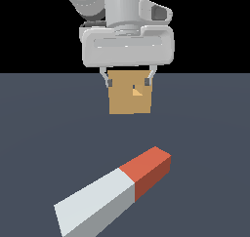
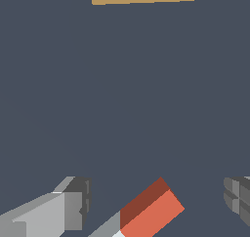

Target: Insert the peg into the horizontal hole in a box.

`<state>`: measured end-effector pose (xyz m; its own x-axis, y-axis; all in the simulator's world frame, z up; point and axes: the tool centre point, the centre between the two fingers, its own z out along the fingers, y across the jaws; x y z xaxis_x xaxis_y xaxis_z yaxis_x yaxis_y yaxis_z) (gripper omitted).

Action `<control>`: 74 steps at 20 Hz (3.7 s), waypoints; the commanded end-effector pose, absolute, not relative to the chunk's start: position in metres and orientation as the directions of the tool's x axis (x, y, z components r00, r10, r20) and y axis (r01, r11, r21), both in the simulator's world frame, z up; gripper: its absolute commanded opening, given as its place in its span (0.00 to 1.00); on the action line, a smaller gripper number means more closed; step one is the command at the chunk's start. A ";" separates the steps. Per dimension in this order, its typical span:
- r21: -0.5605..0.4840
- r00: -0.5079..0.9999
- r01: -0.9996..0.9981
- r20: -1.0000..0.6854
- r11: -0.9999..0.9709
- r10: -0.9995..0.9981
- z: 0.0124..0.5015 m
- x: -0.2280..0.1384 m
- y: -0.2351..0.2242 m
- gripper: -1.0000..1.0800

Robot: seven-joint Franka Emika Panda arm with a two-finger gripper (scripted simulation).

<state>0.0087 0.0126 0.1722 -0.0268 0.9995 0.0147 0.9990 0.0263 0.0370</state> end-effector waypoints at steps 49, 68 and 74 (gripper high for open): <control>0.000 0.769 0.640 0.000 -0.769 0.640 0.041 -0.037 -0.172 0.96; 0.000 0.770 0.638 0.000 -0.770 0.638 0.020 -0.037 -0.173 0.00; 0.000 0.746 0.666 -0.001 -0.746 0.666 0.024 -0.028 -0.165 0.00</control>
